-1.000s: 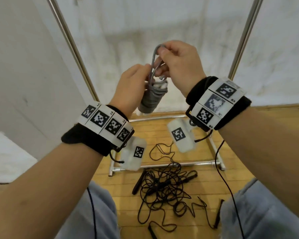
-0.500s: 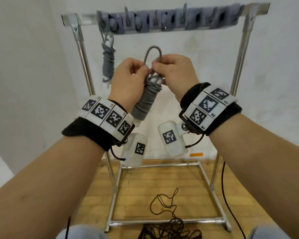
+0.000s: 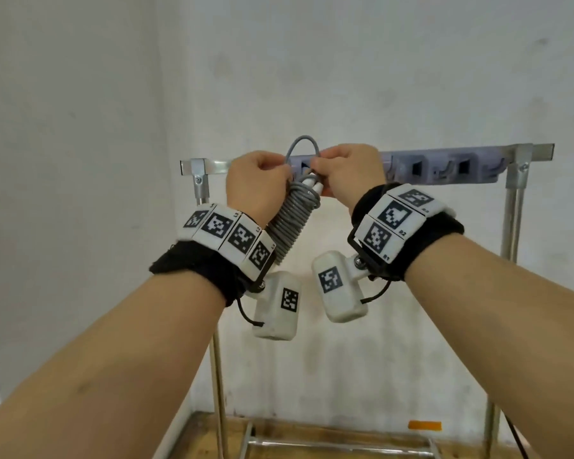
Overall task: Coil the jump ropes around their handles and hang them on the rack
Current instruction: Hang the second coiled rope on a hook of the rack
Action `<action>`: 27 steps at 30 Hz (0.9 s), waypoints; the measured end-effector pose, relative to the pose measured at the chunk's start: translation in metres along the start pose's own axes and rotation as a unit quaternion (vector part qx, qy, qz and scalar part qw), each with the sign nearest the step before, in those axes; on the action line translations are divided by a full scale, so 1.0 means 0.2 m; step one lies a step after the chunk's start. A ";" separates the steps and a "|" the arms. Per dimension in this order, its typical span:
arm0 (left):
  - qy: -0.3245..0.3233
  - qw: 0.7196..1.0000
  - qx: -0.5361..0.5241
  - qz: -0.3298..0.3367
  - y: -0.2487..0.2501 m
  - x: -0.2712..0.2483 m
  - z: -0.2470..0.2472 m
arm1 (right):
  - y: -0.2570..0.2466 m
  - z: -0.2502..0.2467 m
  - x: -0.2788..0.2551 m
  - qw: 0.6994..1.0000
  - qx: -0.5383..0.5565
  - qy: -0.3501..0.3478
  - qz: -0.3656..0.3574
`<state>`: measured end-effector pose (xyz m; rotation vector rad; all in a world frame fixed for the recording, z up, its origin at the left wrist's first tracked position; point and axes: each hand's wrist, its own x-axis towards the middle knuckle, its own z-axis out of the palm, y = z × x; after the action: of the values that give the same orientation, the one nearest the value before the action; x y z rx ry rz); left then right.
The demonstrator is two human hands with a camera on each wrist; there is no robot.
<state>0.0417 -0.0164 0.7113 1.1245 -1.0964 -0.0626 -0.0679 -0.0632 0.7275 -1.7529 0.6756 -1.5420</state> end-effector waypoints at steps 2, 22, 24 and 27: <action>0.005 1.000 0.004 -0.016 -0.02 0.06 0.01 | 0.02 0.03 0.07 1.000 -0.013 -0.001 0.001; -0.005 0.974 0.220 0.043 -0.27 0.23 0.09 | 0.31 0.20 0.21 0.994 -0.105 -0.009 0.004; 0.011 0.962 0.262 0.076 -0.29 0.22 0.08 | 0.33 0.21 0.19 0.994 -0.107 -0.003 -0.008; 0.018 0.957 0.272 0.097 -0.30 0.20 0.08 | 0.34 0.21 0.15 0.993 -0.113 0.008 -0.029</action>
<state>0.0792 -0.0783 0.6932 1.4898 -1.2220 0.4372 -0.0167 -0.1222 0.6908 -1.9436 0.8430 -1.5694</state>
